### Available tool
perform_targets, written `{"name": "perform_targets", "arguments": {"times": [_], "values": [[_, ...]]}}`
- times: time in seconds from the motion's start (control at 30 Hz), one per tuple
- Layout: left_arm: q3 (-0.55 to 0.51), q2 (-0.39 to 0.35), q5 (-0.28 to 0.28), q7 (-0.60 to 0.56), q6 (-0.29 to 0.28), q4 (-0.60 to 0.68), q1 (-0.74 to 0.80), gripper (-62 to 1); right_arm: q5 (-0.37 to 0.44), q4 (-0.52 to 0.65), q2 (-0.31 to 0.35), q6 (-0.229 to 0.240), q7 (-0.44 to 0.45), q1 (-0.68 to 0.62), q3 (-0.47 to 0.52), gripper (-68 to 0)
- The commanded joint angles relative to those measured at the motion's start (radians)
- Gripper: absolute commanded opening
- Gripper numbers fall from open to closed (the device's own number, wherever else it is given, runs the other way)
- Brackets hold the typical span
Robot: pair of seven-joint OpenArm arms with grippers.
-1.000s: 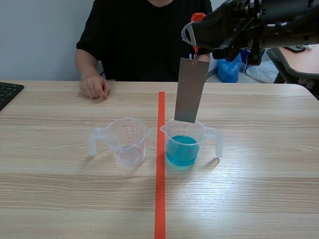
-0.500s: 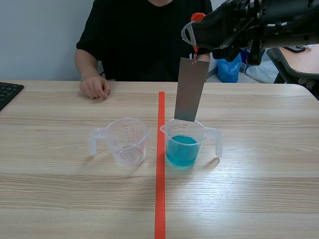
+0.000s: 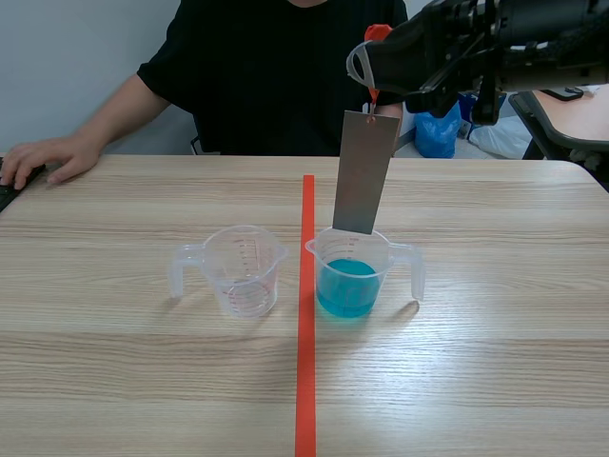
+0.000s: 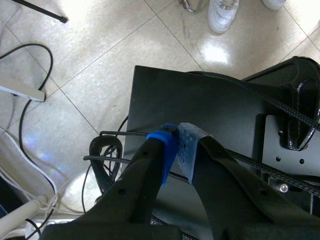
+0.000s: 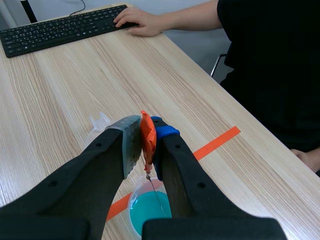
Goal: Do the redox reaction experiment.
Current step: 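Move the plate over the blue solution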
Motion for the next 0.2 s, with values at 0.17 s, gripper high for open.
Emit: {"name": "perform_targets", "arguments": {"times": [0.17], "values": [[-0.003, -0.001, 0.0, -0.01, -0.003, 0.006, 0.008, -58.2, 0.018, 0.008, 0.016, -0.001, 0.012, 0.02, 0.012, -66.9]]}}
